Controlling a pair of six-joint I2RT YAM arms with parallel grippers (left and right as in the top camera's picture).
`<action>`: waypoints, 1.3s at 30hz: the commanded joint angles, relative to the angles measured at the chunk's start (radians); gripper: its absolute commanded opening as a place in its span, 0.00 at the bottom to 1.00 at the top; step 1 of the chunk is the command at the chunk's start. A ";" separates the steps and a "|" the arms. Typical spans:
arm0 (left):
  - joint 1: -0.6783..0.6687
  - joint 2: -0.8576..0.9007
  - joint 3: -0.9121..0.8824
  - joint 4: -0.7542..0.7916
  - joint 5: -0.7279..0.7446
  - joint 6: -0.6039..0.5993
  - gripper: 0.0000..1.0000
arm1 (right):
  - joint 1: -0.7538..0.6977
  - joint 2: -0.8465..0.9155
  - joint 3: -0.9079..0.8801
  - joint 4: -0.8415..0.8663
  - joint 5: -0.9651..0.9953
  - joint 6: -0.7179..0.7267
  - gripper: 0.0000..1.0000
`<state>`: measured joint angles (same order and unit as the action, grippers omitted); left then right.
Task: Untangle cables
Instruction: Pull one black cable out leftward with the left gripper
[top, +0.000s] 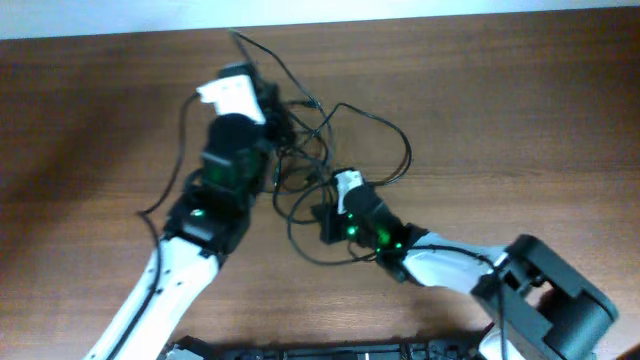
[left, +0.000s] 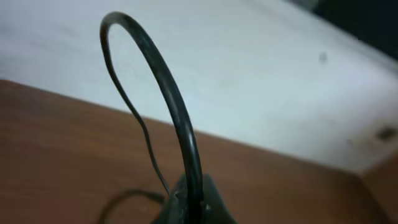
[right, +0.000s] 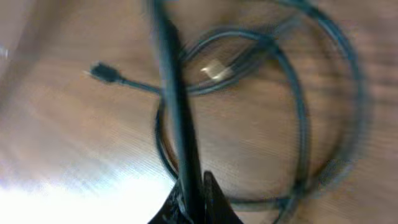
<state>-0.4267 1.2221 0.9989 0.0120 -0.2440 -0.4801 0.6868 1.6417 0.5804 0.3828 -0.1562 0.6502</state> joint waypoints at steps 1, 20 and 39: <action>0.163 -0.132 0.013 -0.038 -0.032 0.002 0.00 | -0.163 -0.122 -0.002 -0.175 0.015 -0.014 0.04; 0.387 -0.171 0.065 0.170 -0.242 0.426 0.00 | -0.485 -0.182 -0.002 -0.649 0.014 -0.014 0.05; 0.490 0.057 0.065 0.442 -0.257 0.523 0.00 | -0.485 -0.181 -0.002 -0.656 0.011 -0.014 0.99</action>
<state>0.0280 1.2346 1.0561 0.3779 -0.5121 0.0273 0.2050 1.4429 0.6014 -0.2584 -0.1730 0.6346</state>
